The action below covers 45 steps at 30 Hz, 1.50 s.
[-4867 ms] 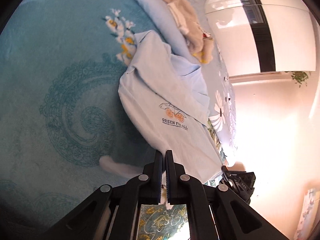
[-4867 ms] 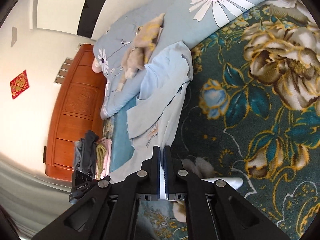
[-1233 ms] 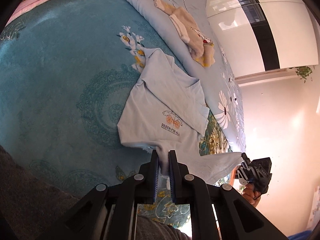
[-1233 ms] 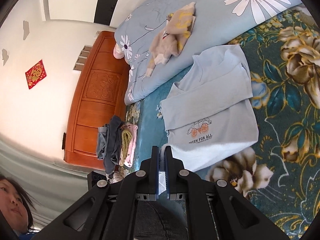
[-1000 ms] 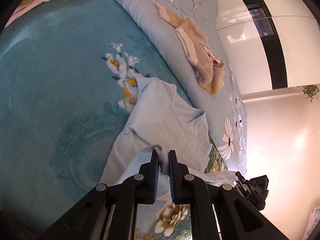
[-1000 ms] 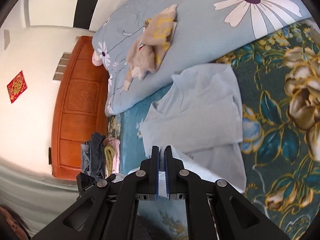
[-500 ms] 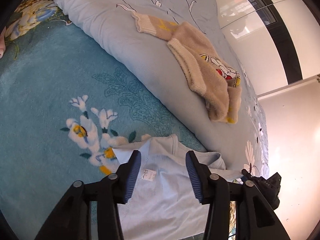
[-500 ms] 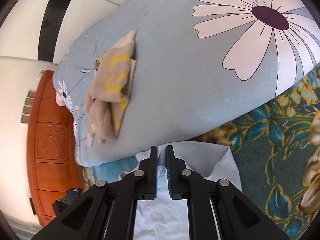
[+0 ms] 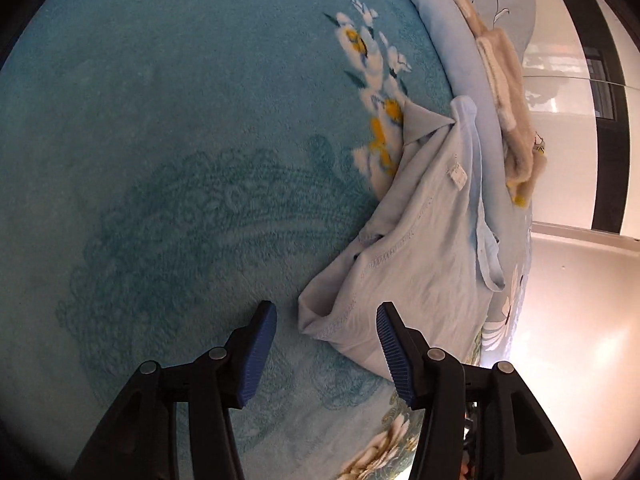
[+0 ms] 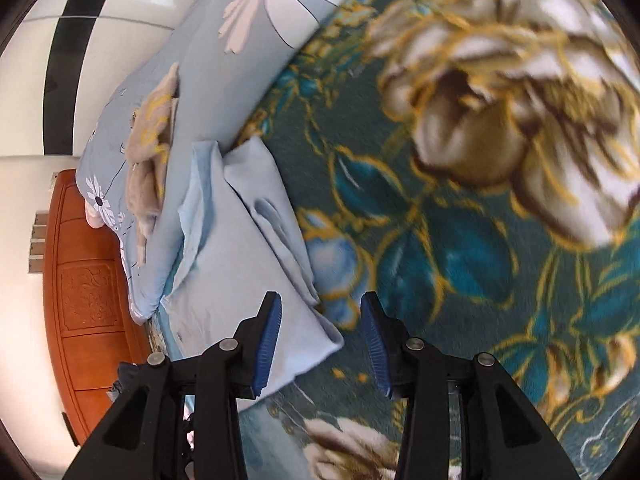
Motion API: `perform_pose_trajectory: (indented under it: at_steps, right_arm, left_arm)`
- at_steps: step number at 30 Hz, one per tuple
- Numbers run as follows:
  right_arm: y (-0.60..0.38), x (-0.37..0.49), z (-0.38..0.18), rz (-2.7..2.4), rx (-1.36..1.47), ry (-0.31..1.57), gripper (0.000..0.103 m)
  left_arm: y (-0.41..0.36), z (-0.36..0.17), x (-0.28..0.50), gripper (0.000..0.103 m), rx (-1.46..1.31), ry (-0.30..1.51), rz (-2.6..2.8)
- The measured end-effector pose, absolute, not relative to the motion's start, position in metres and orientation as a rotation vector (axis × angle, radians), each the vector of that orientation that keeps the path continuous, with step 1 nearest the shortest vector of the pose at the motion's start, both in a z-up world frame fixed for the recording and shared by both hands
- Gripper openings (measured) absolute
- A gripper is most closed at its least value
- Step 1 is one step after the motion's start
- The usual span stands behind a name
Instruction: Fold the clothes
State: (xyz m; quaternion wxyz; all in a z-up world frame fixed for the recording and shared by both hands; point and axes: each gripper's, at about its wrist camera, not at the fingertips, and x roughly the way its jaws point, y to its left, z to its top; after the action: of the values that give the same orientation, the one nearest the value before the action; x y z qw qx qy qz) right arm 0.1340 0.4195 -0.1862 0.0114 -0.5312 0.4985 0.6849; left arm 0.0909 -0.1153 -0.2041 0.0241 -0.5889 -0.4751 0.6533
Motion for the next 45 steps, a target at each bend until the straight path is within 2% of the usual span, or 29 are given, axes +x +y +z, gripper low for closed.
perform_pose_trajectory:
  at_steps: [4,6,7,8,9,11,13,17,22,25,28,35,37,42,45]
  right_arm:
    - [0.399,0.134,-0.193,2.131,-1.627,1.649,0.043]
    - [0.391,0.129,-0.196,2.113,-1.611,1.667,0.043]
    - [0.389,0.128,-0.196,2.105,-1.593,1.662,0.043]
    - [0.388,0.128,-0.195,2.097,-1.565,1.660,0.041]
    - [0.387,0.129,-0.194,2.085,-1.534,1.666,0.039]
    - [0.387,0.129,-0.195,2.037,-1.510,1.684,0.013]
    - [0.385,0.129,-0.191,2.011,-1.510,1.684,0.008]
    - [0.373,0.127,-0.159,2.171,-1.533,1.541,0.007]
    - [0.367,0.165,-0.134,2.236,-1.610,1.517,0.006]
    - [0.365,0.195,-0.143,2.184,-1.697,1.481,0.006]
    - [0.364,0.213,-0.167,2.054,-1.711,1.542,0.006]
    - [0.361,0.207,-0.169,2.050,-1.744,1.482,0.006]
    - [0.358,0.204,-0.169,2.057,-1.757,1.442,0.006]
    - [0.354,0.204,-0.168,2.026,-1.755,1.431,0.006]
    - [0.355,0.203,-0.159,2.046,-1.742,1.432,0.006]
  left_arm:
    - [-0.111,-0.206,0.087,0.053,-1.769,-1.568,2.025]
    - [-0.108,-0.206,0.084,0.040,-1.782,-1.559,2.053]
    - [-0.107,-0.207,0.083,0.019,-1.792,-1.552,2.063]
    - [-0.106,-0.207,0.082,0.013,-1.803,-1.545,2.071]
    - [-0.106,-0.206,0.082,0.012,-1.802,-1.538,2.086]
    - [-0.106,-0.200,0.083,0.006,-1.792,-1.513,2.120]
    - [-0.106,-0.190,0.085,0.005,-1.778,-1.472,2.157]
    - [-0.108,-0.165,0.093,0.004,-1.746,-1.389,2.229]
    - [-0.126,-0.132,0.138,0.004,-1.723,-1.292,2.312]
    - [-0.137,-0.147,0.154,0.004,-1.779,-1.341,2.254]
    - [-0.141,-0.164,0.168,0.004,-1.814,-1.429,2.186]
    - [-0.160,-0.130,0.179,0.005,-1.673,-1.458,2.340]
    - [-0.138,-0.125,0.168,0.005,-1.654,-1.363,2.301]
    - [-0.028,-0.131,0.132,0.006,-1.700,-0.984,2.078]
    - [0.010,-0.151,0.123,0.006,-1.739,-0.932,1.967]
